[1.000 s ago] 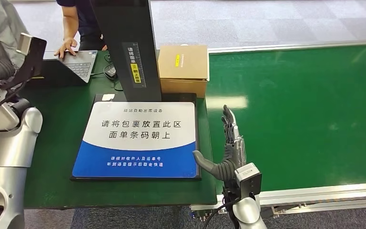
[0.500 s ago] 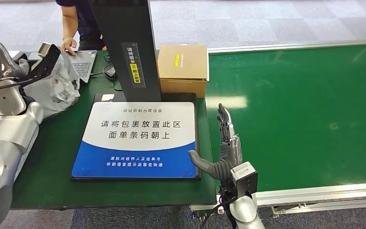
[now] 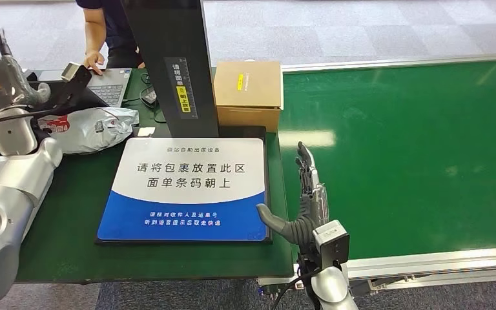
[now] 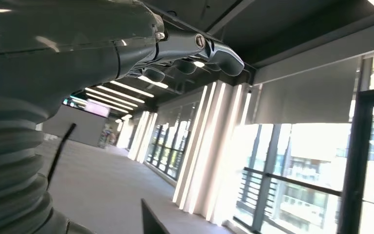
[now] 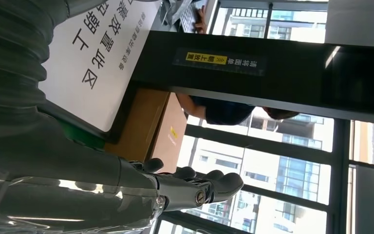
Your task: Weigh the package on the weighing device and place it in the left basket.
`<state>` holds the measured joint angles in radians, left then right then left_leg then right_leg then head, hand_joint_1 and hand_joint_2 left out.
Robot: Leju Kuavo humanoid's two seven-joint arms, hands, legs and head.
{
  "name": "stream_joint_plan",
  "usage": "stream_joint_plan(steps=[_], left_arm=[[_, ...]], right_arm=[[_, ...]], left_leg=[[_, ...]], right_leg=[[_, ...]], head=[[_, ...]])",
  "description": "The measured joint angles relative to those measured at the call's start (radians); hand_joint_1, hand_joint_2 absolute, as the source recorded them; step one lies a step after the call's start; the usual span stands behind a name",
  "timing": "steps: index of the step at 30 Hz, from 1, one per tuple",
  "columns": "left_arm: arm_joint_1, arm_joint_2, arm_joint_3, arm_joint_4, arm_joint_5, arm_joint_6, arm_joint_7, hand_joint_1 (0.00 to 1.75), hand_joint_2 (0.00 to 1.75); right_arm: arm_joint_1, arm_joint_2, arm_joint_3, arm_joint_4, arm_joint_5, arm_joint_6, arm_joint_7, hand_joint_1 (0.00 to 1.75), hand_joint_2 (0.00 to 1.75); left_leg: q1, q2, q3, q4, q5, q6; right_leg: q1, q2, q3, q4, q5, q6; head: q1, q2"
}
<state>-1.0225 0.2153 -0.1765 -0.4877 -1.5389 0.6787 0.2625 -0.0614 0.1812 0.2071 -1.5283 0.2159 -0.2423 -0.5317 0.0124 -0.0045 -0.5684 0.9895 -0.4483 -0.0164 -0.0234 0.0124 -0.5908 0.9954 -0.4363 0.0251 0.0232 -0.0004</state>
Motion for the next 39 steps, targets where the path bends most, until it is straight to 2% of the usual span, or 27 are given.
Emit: stream_joint_plan(steps=[3,6,8,10,13,21,25,31,34,39], left_arm=[[0.049,-0.042,0.037,-0.09,0.092,0.001,-0.154,0.0,1.75],[0.119,-0.106,0.072,-0.194,0.342,-0.022,-0.384,0.0,1.75],[0.182,-0.146,0.079,-0.274,0.595,-0.11,-0.533,0.0,1.75],[0.259,-0.175,0.071,-0.366,0.838,-0.226,-0.646,0.0,1.75],[0.377,-0.203,0.035,-0.483,1.013,-0.322,-0.742,0.0,1.75],[0.644,-0.264,-0.084,-0.669,1.095,-0.395,-0.818,0.0,1.75],[0.73,-0.29,-0.103,-0.717,1.128,-0.422,-0.841,0.0,1.75],[0.896,-0.341,-0.108,-0.777,1.232,-0.493,-0.922,0.0,1.75],[0.942,-0.354,-0.108,-0.799,1.249,-0.504,-0.933,0.0,1.75],[0.972,-0.367,-0.106,-0.822,1.242,-0.505,-0.936,0.0,1.75]], right_arm=[[0.002,0.0,0.0,0.0,0.002,0.0,0.006,0.0,1.75],[0.006,0.0,0.0,0.0,0.005,0.006,0.008,0.0,1.75],[0.009,0.0,-0.002,0.0,0.007,0.018,0.005,0.0,1.75],[0.012,0.0,-0.008,0.0,0.01,0.032,0.0,0.0,1.75],[0.014,0.0,-0.024,0.001,0.016,0.042,-0.004,0.0,1.75],[0.039,0.0,-0.06,-0.001,0.037,0.041,0.0,0.0,1.75],[0.044,-0.001,-0.066,-0.001,0.045,0.041,0.004,0.0,1.75],[0.044,0.0,-0.078,0.012,0.057,0.042,0.011,0.0,1.75],[0.042,0.0,-0.081,0.022,0.059,0.042,0.011,0.0,1.75],[0.039,0.0,-0.084,0.035,0.06,0.048,0.01,0.0,1.75]], left_leg=[[0.0,0.0,0.0,0.0,0.0,0.0],[-0.001,0.0,0.0,0.0,0.0,0.0],[-0.001,0.0,0.0,0.0,-0.001,0.001],[-0.002,0.001,0.0,0.0,-0.001,0.001],[-0.002,0.001,0.0,0.0,-0.001,0.001],[-0.002,0.001,0.0,0.0,-0.002,0.001],[-0.002,0.001,0.0,0.0,-0.003,0.002],[-0.002,0.001,0.0,0.0,-0.003,0.002],[-0.002,0.001,-0.001,0.0,-0.003,0.002],[-0.002,0.0,0.0,-0.001,-0.003,0.002]], right_leg=[[0.0,0.0,0.0,0.0,0.0,0.0],[-0.001,0.0,0.0,-0.001,0.0,0.0],[-0.002,0.0,0.0,-0.001,0.0,0.0],[-0.002,0.001,0.0,-0.001,0.0,0.0],[-0.002,0.001,0.0,-0.001,0.0,0.0],[-0.002,0.001,-0.001,-0.001,-0.001,0.001],[-0.002,0.001,0.0,-0.001,-0.001,0.001],[-0.002,0.001,0.0,-0.001,-0.002,0.001],[-0.002,0.001,0.0,-0.002,-0.002,0.002],[-0.002,0.001,0.0,-0.001,-0.002,0.002]], head=[[0.0,0.0],[0.0,0.0],[0.0,0.0],[0.0,0.0],[0.0,0.0],[0.0,0.0],[0.0,0.0],[0.0,0.0],[0.0,0.0],[0.0,0.0]])
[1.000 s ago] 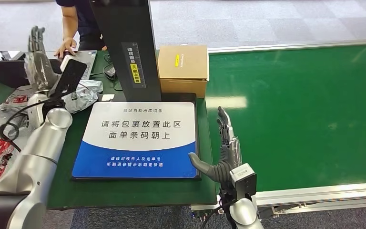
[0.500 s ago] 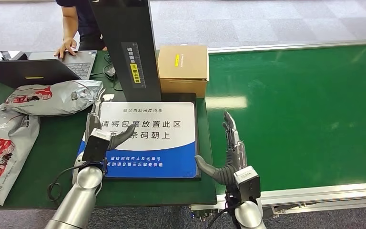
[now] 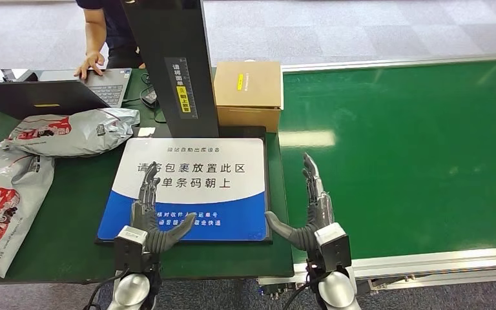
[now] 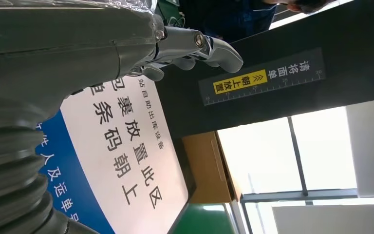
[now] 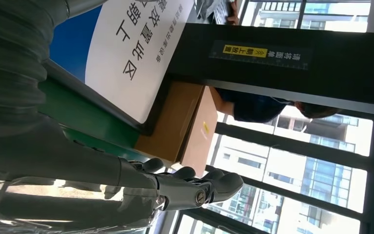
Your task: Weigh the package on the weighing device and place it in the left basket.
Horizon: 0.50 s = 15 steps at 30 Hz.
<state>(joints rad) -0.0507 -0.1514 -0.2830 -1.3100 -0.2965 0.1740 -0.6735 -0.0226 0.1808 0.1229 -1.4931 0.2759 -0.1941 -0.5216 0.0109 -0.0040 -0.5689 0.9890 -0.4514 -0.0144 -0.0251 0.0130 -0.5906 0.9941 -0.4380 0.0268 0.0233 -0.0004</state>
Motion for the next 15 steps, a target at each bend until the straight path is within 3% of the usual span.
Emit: stream_joint_plan(steps=[15], left_arm=[[0.061,-0.058,0.056,-0.1,-0.05,-0.024,0.031,0.0,1.75]], right_arm=[[-0.067,0.017,-0.005,0.099,0.02,0.019,-0.002,0.0,1.75]], left_leg=[[0.0,0.0,0.0,0.0,0.0,0.0]], right_leg=[[0.0,0.0,0.0,0.0,0.0,0.0]], head=[[0.0,0.0]])
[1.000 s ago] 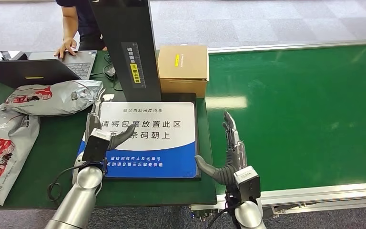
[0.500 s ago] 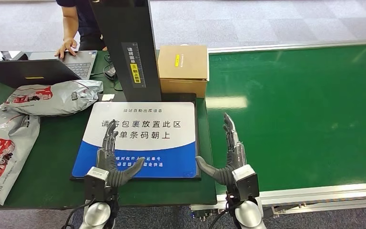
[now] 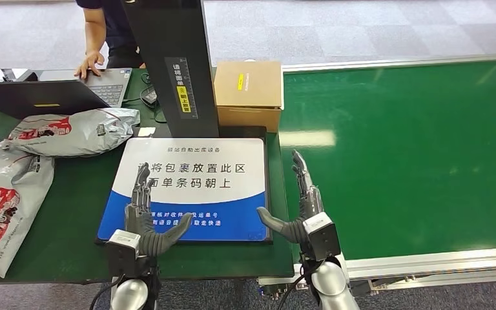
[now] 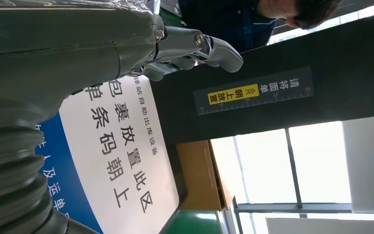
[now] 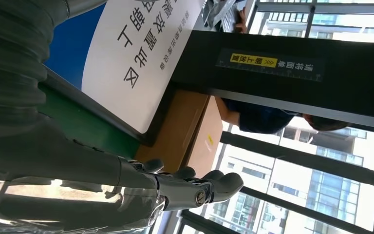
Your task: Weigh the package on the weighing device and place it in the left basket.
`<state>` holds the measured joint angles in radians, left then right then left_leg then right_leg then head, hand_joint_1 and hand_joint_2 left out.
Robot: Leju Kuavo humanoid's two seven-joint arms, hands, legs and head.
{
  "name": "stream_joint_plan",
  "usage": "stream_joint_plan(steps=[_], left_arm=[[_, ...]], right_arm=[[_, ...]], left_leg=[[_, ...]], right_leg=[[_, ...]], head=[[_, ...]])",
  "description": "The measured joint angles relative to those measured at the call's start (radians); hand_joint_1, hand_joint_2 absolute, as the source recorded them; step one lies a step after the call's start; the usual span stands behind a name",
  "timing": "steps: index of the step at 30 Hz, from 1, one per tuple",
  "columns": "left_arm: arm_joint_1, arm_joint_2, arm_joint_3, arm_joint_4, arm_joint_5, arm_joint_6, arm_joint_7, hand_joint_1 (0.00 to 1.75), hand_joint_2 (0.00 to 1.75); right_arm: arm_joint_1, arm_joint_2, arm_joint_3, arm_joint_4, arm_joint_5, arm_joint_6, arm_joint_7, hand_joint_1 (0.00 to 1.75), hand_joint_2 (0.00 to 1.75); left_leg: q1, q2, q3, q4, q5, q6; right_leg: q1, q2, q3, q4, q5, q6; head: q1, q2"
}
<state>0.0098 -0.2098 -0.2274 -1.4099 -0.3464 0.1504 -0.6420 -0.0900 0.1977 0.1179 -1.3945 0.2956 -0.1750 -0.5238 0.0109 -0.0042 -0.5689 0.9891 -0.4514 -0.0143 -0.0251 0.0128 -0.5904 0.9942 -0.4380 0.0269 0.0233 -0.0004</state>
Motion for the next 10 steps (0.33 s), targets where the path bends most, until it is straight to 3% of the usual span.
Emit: stream_joint_plan(steps=[10], left_arm=[[0.074,-0.017,0.031,-0.124,-0.033,-0.033,0.062,0.0,1.75]], right_arm=[[0.025,0.012,0.012,-0.051,0.031,0.014,0.061,0.0,1.75]], left_leg=[[0.0,0.0,0.0,0.0,0.0,0.0]], right_leg=[[0.0,0.0,0.0,0.0,0.0,0.0]], head=[[0.0,0.0]])
